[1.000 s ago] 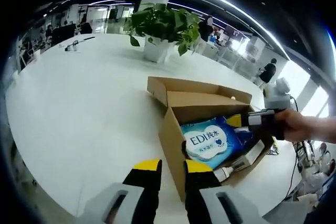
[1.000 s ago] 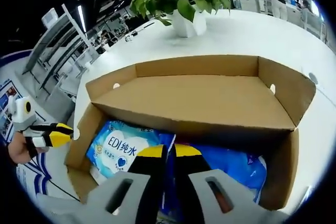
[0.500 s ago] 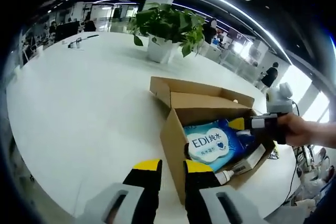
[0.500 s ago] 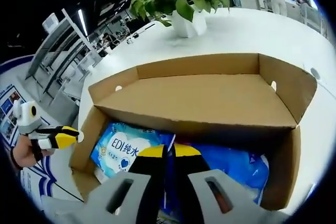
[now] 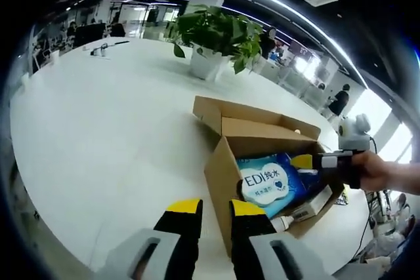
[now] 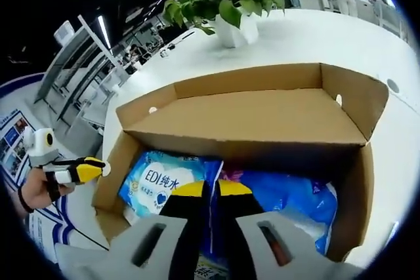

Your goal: Operate the shoe box by opening the lid, removing the specified soft item, and placing it in the target area until the item is outside and the box remains undamaged.

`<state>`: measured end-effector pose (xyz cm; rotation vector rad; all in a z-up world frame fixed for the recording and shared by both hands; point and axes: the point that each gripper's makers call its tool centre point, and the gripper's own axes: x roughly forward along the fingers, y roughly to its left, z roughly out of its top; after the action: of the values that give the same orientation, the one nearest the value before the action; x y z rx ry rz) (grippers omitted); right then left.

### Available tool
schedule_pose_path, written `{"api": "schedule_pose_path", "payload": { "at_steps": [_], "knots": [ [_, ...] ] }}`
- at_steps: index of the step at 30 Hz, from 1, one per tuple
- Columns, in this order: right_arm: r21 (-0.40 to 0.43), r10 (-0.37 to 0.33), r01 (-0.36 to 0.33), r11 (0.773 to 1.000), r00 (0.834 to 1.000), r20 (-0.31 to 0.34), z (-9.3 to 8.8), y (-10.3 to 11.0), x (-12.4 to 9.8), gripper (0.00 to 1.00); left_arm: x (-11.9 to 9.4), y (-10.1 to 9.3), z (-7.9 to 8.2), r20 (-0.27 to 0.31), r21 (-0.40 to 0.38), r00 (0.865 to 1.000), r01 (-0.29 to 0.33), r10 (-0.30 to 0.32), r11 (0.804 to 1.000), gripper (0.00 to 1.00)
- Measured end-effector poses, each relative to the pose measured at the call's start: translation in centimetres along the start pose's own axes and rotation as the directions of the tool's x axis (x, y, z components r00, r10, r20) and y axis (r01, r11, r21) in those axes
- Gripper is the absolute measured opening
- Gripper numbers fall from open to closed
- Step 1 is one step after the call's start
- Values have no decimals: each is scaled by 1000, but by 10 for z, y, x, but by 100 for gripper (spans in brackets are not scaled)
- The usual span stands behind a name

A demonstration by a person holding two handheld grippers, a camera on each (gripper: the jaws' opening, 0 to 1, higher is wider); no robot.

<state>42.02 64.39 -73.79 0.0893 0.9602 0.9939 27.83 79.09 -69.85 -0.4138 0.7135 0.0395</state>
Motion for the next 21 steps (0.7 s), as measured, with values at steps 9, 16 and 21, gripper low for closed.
{"api": "schedule_pose_path", "payload": {
  "at_steps": [9, 16, 21],
  "knots": [
    [-50, -33, 32, 998, 999, -27, -3, 4, 11, 8, 0, 1, 1, 5, -8, 1000, 3, -3, 1000, 16],
    [-95, -69, 64, 993, 996, -48, -3, 7, 11, 2, -4, 1, 1, 10, -7, 1000, 4, -4, 1000, 16],
    [-93, -89, 86, 992, 995, -35, -2, 9, 7, 0, -4, -5, 3, 14, -2, 1000, 12, -12, 1000, 16]
  ]
}}
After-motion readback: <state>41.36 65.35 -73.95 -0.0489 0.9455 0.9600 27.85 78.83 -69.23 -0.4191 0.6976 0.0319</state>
